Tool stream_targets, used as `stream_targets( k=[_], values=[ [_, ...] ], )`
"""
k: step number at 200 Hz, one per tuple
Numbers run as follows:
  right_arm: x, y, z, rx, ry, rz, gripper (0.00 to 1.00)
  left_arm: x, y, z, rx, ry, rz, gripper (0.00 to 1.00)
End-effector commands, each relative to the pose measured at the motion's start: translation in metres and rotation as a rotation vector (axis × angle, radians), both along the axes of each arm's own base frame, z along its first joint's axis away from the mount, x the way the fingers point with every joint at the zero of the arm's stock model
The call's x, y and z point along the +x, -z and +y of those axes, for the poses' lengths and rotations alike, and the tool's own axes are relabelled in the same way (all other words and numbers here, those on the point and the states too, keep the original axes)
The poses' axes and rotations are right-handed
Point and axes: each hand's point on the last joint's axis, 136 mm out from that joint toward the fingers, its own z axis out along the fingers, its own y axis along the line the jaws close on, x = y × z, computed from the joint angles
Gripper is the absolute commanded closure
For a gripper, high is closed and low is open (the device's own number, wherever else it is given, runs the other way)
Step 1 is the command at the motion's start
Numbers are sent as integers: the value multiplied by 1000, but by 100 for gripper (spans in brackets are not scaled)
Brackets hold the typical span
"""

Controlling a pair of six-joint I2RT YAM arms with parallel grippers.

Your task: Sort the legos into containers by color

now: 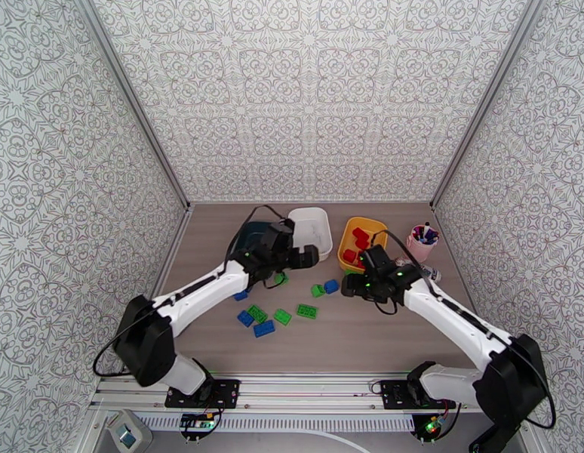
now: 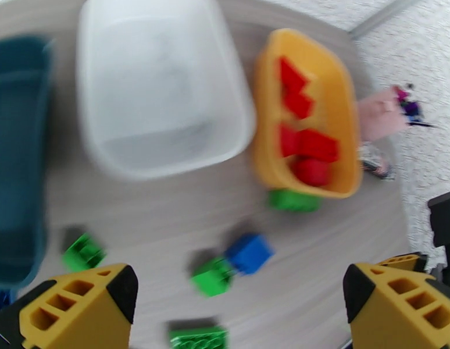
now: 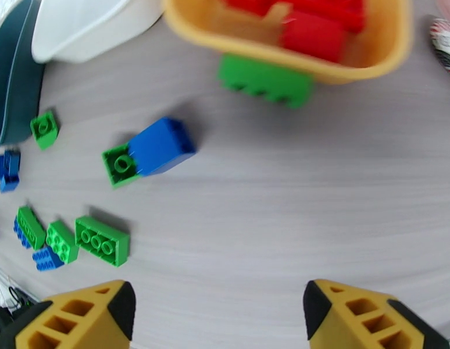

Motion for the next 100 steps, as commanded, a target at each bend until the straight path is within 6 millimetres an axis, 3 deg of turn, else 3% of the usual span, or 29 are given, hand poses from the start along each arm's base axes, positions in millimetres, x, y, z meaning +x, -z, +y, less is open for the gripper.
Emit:
stream_targets(
  k=[1,37,67,100],
  values=[
    [0,-1,37,44,-110,-6,16,-17,18,39,26,-108,48,1],
    [-22,24,82,-36,-316,17,12,-45,30,91,-21,-262,52,1],
    [-41,51,97,-161,-435,54,12,-66,31,127,-39,-356,42,1],
    [-50,73,111,-278,-518,77,13,-80,36,150,-53,-406,52,1]
  ],
)
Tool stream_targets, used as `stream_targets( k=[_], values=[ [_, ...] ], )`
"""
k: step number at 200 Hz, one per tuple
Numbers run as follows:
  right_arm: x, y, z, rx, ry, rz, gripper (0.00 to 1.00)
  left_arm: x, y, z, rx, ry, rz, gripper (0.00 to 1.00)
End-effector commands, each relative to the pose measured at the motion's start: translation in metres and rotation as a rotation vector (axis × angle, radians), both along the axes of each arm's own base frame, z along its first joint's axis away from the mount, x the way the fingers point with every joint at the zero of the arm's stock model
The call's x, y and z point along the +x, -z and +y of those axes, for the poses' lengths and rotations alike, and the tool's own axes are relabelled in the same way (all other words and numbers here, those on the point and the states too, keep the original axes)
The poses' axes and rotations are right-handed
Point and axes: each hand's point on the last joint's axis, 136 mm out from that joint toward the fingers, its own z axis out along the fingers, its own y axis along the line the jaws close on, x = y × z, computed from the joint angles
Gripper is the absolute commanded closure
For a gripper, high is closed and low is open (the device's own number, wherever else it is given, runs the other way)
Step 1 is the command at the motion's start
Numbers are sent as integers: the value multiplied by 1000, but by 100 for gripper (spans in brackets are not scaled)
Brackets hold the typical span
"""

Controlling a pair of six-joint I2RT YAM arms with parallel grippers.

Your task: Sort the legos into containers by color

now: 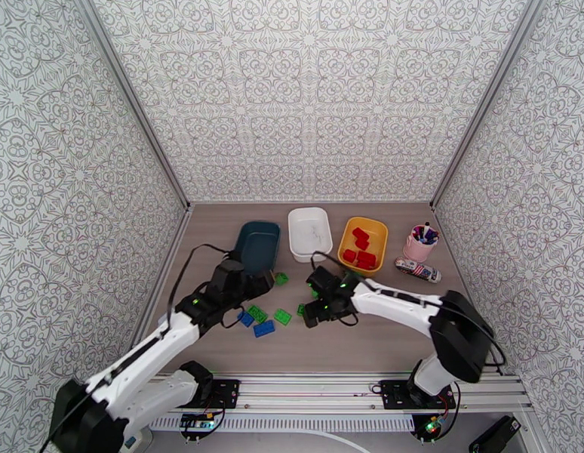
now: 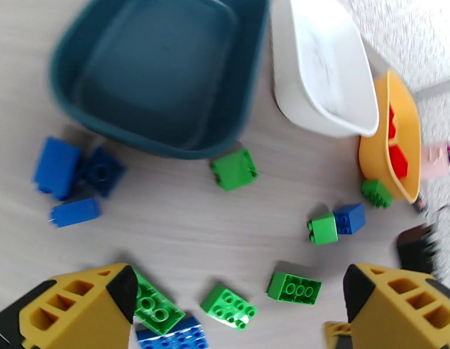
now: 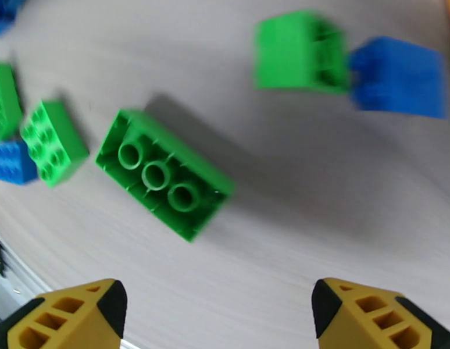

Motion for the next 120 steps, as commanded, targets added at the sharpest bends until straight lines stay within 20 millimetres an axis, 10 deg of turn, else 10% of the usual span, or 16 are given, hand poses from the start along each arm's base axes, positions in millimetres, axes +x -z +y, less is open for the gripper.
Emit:
stream_targets(
  k=[1,120],
  values=[
    [5,5,6,-88,-58,-40,13,-11,15,19,8,-63,47,1],
    [58,17,28,-146,12,-28,20,-19,29,31,-2,-78,81,1]
  ],
)
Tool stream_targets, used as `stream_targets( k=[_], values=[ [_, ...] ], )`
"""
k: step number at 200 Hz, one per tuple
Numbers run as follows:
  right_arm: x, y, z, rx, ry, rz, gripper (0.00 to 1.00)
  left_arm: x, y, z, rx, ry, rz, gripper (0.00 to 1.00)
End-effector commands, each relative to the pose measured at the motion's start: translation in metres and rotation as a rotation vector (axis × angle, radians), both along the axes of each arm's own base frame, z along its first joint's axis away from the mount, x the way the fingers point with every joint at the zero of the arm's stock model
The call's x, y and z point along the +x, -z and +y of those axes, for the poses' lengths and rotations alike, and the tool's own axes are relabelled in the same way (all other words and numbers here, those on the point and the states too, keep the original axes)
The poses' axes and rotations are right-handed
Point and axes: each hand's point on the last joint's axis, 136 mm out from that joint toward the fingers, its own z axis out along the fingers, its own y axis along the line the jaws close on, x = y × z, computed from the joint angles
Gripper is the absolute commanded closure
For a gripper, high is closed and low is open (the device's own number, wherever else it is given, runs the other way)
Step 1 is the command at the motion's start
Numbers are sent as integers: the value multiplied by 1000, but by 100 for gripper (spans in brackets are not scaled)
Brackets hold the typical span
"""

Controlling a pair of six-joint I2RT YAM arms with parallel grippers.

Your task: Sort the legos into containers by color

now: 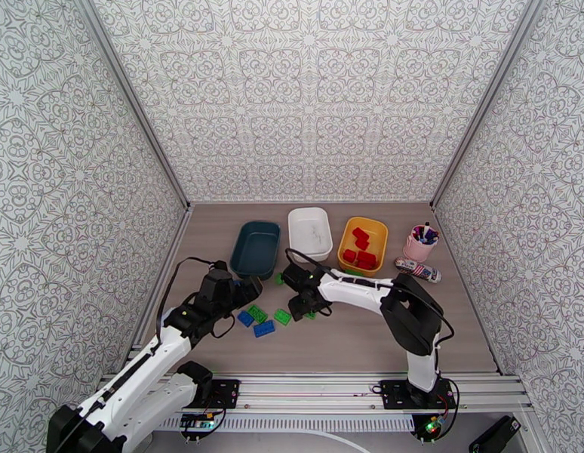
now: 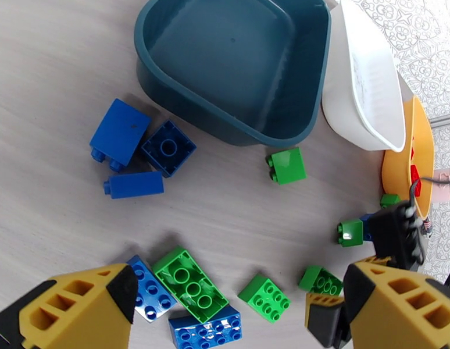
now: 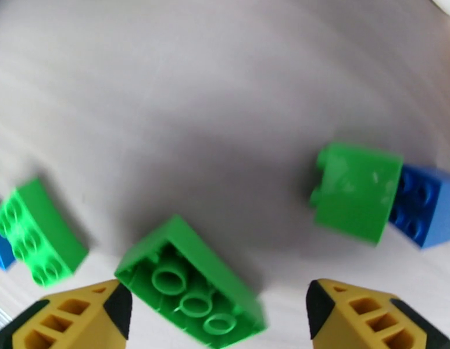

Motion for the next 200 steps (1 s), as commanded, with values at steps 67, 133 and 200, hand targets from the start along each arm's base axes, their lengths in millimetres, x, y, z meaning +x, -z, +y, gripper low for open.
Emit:
stream_targets(
  k=[67,133,200],
  values=[
    [5,7,-2,9,32,77,36,-3,16,-1,-21,17,42,1],
    [-1,-2,0,68,49,85,58,10,15,-32,-79,111,47,1],
    [36,-68,-6,214,137,1,65,43,-11,-92,-173,254,-12,1]
  ],
)
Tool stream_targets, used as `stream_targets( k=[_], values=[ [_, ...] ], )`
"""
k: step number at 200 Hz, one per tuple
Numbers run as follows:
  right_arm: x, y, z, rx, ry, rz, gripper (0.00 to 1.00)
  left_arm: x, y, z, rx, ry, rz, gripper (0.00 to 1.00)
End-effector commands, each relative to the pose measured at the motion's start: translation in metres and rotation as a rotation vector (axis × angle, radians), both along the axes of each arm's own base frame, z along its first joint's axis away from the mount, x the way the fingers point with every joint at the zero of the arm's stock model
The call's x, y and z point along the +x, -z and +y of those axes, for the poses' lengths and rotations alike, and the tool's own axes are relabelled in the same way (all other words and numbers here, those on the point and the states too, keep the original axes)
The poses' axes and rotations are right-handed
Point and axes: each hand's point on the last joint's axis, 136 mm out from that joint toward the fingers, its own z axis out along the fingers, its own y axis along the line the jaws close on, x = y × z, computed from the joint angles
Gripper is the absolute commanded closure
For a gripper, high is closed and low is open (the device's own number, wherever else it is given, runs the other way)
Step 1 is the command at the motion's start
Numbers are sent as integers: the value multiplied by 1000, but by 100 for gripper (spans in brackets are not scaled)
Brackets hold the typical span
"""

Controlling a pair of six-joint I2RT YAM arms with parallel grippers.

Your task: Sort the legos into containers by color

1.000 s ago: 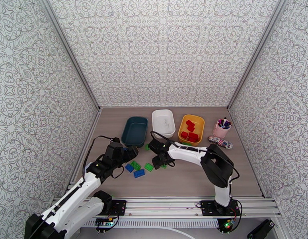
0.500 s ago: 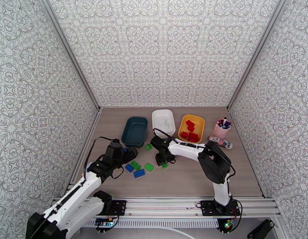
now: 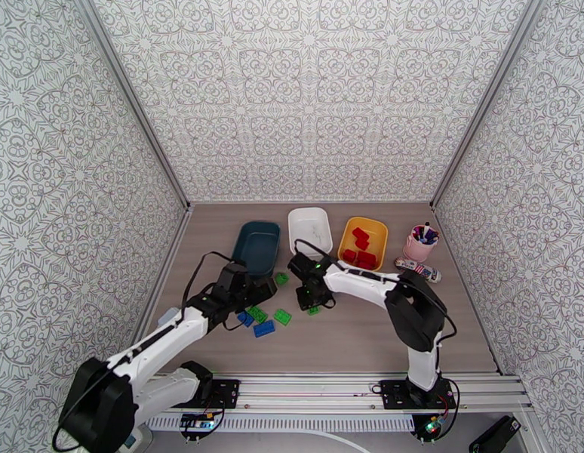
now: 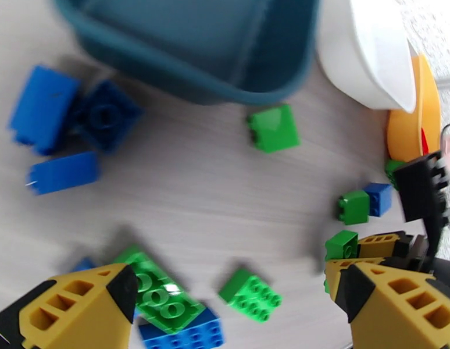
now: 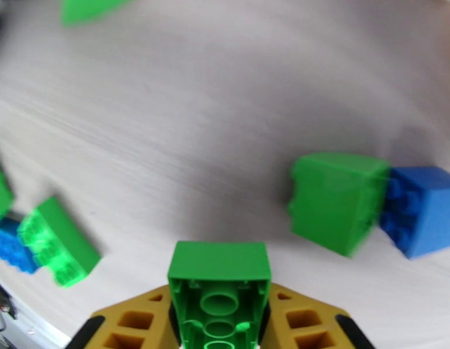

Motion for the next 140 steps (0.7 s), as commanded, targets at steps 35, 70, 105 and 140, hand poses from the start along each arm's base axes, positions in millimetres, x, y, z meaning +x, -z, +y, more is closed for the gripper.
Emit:
stream_targets(
  k=[35,70,105,140],
  values=[
    [75,-84,-20,149,154,-127,66,58,-70,-64,-209,143,-147,1],
    [134,-112,-31,186,235,-186,63,86,-97,-72,-245,141,-184,1],
    [179,-127,-34,183,274,-223,43,83,-90,-69,-263,119,-165,1],
    [183,-140,-29,205,251,-227,32,63,-67,-51,-214,74,-129,1]
  ],
)
